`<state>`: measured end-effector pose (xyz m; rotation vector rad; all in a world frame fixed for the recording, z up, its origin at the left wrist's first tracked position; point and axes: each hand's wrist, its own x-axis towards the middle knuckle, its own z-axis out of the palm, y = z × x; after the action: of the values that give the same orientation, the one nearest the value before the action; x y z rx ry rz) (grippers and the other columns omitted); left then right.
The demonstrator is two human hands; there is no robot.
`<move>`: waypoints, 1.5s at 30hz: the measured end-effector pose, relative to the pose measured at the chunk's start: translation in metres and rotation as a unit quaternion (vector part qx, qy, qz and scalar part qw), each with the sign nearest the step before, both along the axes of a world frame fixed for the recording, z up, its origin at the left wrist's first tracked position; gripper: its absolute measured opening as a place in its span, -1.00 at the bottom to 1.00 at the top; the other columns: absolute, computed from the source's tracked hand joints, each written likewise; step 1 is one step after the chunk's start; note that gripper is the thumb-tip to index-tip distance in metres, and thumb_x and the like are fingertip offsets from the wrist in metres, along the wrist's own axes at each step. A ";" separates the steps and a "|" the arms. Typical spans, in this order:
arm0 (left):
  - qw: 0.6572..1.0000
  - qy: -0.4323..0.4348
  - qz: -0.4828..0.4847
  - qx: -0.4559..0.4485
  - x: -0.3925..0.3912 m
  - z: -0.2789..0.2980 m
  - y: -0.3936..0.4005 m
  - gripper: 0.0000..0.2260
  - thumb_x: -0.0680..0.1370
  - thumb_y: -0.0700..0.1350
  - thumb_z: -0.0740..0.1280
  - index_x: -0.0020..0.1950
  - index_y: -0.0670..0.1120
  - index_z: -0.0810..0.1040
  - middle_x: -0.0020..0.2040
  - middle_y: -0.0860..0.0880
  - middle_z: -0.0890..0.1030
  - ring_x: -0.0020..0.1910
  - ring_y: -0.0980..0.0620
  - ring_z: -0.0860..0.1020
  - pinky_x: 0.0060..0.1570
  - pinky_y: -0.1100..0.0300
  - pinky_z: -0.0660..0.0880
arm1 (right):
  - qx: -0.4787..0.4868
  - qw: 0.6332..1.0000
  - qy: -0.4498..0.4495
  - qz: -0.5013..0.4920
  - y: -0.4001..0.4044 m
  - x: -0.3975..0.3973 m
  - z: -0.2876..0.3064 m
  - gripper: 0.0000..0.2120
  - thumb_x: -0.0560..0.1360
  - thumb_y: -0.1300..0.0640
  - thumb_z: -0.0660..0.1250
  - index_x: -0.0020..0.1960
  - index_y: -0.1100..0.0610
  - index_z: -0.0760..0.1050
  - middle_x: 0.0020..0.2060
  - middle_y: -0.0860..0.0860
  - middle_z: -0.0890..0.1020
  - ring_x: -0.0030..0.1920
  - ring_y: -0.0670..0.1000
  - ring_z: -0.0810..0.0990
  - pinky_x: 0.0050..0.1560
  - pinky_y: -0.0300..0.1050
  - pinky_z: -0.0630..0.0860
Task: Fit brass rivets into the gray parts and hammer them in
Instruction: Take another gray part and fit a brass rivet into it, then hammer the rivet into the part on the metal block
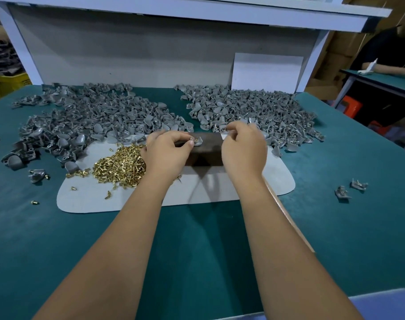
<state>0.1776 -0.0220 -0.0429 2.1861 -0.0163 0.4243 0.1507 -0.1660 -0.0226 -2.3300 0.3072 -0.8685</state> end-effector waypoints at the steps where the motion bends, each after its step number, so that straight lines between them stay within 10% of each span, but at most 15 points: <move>1: 1.000 0.000 0.003 0.001 0.000 0.000 0.000 -0.91 0.55 0.07 0.38 0.01 0.20 0.67 0.17 0.16 0.63 0.43 0.03 0.26 0.37 -0.06 0.19 | -0.015 0.998 0.043 -0.034 -0.010 -0.001 0.002 -0.74 0.52 0.17 0.19 0.14 0.05 0.57 0.09 0.07 0.53 0.13 0.11 0.43 0.06 -0.04 0.38; 8: 0.999 -0.012 0.027 -0.011 -0.001 0.000 0.000 -0.90 0.49 0.09 0.44 -0.01 0.17 0.70 0.17 0.07 0.63 0.39 0.03 0.37 0.36 -0.07 0.20 | -0.100 0.951 0.283 -0.071 -0.031 -0.012 -0.009 -0.75 0.55 -0.01 0.23 0.12 0.11 0.50 0.11 0.16 0.52 0.16 0.21 0.46 -0.12 -0.07 0.33; 24: 0.999 -0.004 0.030 0.021 0.000 -0.004 -0.002 -0.97 0.52 0.08 0.37 -0.10 0.23 0.60 0.18 0.10 0.59 0.41 0.07 0.25 0.23 0.07 0.07 | -0.158 0.965 0.139 -0.158 -0.017 -0.016 0.007 -0.72 0.55 0.18 0.28 0.22 0.21 0.34 0.20 0.19 0.43 0.20 0.18 0.41 -0.04 0.01 0.43; 31: 1.000 0.005 0.026 -0.007 0.002 -0.003 0.001 -0.98 0.50 0.10 0.41 -0.11 0.25 0.62 0.12 0.12 0.64 0.38 0.03 0.33 0.22 0.04 0.12 | -0.059 0.994 0.071 -0.050 -0.024 -0.020 0.025 -0.88 0.55 0.13 0.28 0.00 -0.01 0.34 -0.34 -0.07 0.49 -0.40 -0.03 0.37 -0.45 -0.17 0.14; 45: 1.000 -0.009 0.023 -0.006 0.004 -0.008 0.001 -0.95 0.52 0.12 0.40 -0.12 0.24 0.66 -0.01 0.23 0.64 0.32 0.01 0.39 0.14 0.03 0.10 | -0.036 0.991 0.078 0.099 -0.014 -0.040 0.046 -0.83 0.48 0.06 0.36 0.07 -0.01 0.56 -0.15 -0.02 0.66 -0.13 0.10 0.58 -0.11 -0.02 0.54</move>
<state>0.1820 -0.0214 -0.0509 2.1751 0.0258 0.4679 0.1103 -0.1803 0.0234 -2.4504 0.1068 -0.6114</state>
